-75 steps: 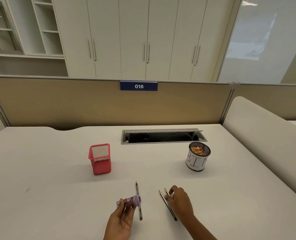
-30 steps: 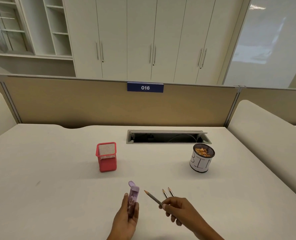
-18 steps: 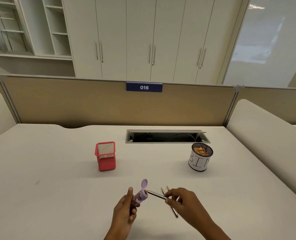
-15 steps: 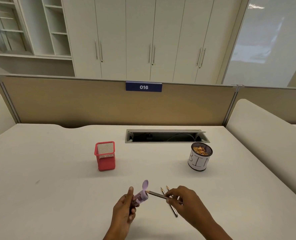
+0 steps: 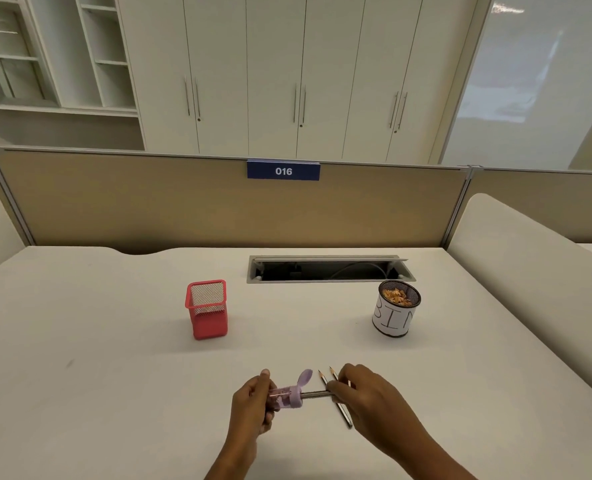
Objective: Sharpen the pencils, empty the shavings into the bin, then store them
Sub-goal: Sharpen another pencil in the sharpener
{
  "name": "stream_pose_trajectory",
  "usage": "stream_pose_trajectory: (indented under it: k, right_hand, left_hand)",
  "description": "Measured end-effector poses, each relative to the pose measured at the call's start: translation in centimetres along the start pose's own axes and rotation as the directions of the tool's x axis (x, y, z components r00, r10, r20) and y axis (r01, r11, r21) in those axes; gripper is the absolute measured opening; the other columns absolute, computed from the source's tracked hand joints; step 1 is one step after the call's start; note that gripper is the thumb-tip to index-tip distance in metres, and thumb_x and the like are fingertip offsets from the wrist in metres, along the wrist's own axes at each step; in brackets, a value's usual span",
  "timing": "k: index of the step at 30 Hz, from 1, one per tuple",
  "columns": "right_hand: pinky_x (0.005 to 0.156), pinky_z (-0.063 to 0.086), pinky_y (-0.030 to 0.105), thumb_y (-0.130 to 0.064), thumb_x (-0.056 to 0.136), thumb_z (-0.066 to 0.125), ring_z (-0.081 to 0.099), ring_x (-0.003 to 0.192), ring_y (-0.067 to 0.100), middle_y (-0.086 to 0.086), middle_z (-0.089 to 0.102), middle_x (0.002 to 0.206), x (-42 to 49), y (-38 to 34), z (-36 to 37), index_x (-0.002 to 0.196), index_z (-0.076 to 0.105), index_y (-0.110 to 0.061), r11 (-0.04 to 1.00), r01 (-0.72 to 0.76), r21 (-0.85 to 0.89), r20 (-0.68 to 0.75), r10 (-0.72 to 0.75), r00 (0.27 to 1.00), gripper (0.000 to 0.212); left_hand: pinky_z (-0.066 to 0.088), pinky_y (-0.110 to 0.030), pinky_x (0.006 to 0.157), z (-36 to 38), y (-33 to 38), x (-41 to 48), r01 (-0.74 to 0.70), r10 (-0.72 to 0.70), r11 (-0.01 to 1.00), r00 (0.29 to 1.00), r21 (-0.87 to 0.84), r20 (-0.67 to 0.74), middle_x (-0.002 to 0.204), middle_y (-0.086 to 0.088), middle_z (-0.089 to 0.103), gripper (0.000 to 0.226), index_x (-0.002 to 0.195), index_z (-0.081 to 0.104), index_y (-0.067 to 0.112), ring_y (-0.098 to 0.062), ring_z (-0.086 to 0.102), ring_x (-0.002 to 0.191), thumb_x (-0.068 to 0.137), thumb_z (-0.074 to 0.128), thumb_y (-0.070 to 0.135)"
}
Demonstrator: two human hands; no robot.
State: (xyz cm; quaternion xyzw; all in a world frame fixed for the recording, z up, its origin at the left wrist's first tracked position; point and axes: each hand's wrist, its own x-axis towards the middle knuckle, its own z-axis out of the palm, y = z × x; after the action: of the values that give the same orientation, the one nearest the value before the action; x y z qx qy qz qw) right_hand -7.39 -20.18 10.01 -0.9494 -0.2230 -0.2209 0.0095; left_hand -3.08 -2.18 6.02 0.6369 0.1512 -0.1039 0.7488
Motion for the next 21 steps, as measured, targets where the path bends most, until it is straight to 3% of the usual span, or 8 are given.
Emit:
stream_pose_trajectory:
  k: [4,7,9,11,14,17,19,21]
  right_hand:
    - [0.031,0.031,0.019,-0.026,0.039,0.091,0.053,0.039,0.009,-0.01,0.058,0.05,-0.3,-0.2,-0.1,0.058,0.068,-0.024,0.998,-0.003,-0.07,0.09,0.01,0.996,0.029]
    - [0.05,0.035,0.026,-0.024,0.076,0.068,0.057,0.058,0.018,-0.001,0.066,0.068,0.3,-0.6,-0.4,0.075,0.069,-0.023,0.96,-0.255,0.119,0.315,0.207,0.926,0.002]
    - [0.047,0.029,0.024,-0.02,0.084,0.052,0.045,0.05,0.016,0.0,0.055,0.054,0.6,-0.8,-0.6,0.065,0.066,-0.024,0.559,-0.69,0.459,0.622,0.352,0.699,0.024]
    - [0.036,0.018,0.016,-0.018,0.083,0.047,0.028,0.034,0.008,-0.007,0.039,0.04,1.0,-0.5,-0.8,0.059,0.064,-0.019,0.058,-0.902,0.429,0.877,0.214,0.431,0.029]
    - [0.033,0.015,0.013,-0.017,0.09,0.042,0.023,0.032,0.005,-0.008,0.04,0.039,1.0,-0.6,-0.9,0.067,0.065,-0.014,-0.123,-0.923,0.365,0.931,0.068,0.359,0.032]
    - [0.036,0.024,0.014,-0.025,0.088,0.052,0.034,0.035,0.004,-0.007,0.049,0.044,1.8,-1.6,-1.0,0.072,0.064,-0.02,0.116,-0.86,0.497,0.827,0.239,0.51,0.02]
    - [0.046,0.034,0.014,-0.031,0.084,0.059,0.048,0.048,0.005,-0.004,0.06,0.061,1.7,-2.5,-0.7,0.083,0.059,-0.024,0.561,-0.66,0.499,0.589,0.338,0.734,0.008]
    - [0.049,0.037,0.021,-0.034,0.076,0.069,0.056,0.057,0.013,-0.003,0.065,0.071,1.4,-2.4,0.1,0.084,0.062,-0.022,0.932,-0.278,0.232,0.29,0.206,0.934,0.016]
  left_hand:
    - [0.024,-0.012,0.032,0.5,0.4,0.3,-0.059,0.061,0.998,0.996,0.038,-0.066,0.047,-0.007,0.045,0.04,0.059,0.048,0.007,-0.007,0.031,0.028,0.097,0.039,0.017]
    - [0.023,-0.011,0.032,0.8,0.5,0.5,-0.111,0.116,0.992,0.989,0.053,-0.089,0.044,-0.005,0.044,0.042,0.057,0.048,0.006,-0.007,0.03,0.027,0.096,0.04,0.017]
    - [0.022,-0.011,0.031,0.9,0.7,0.7,-0.142,0.147,0.988,0.986,0.063,-0.078,0.04,-0.003,0.042,0.042,0.057,0.048,0.005,-0.006,0.029,0.026,0.097,0.041,0.018]
    - [0.022,-0.011,0.031,0.8,0.6,0.7,-0.136,0.14,0.989,0.988,0.062,-0.07,0.036,0.002,0.04,0.042,0.058,0.047,0.005,-0.005,0.029,0.026,0.097,0.041,0.019]
    - [0.022,-0.013,0.033,0.8,0.5,0.6,-0.105,0.104,0.994,0.989,-0.005,-0.11,0.041,-0.001,0.039,0.037,0.06,0.046,0.007,-0.009,0.029,0.033,0.095,0.043,0.016]
    - [0.021,-0.011,0.032,1.0,0.8,0.8,-0.003,-0.027,0.978,0.99,-0.208,-0.139,0.047,-0.004,0.039,0.028,0.064,0.048,0.009,-0.007,0.028,0.028,0.091,0.047,0.015]
    - [0.02,-0.008,0.03,1.0,0.7,0.9,0.094,-0.138,0.933,0.985,-0.346,-0.104,0.039,-0.002,0.041,0.028,0.065,0.049,0.009,-0.005,0.028,0.023,0.091,0.049,0.019]
    - [0.019,-0.006,0.028,0.9,0.6,0.9,0.171,-0.226,0.867,0.972,-0.468,-0.063,0.032,0.0,0.041,0.03,0.065,0.048,0.009,-0.004,0.028,0.02,0.091,0.048,0.023]
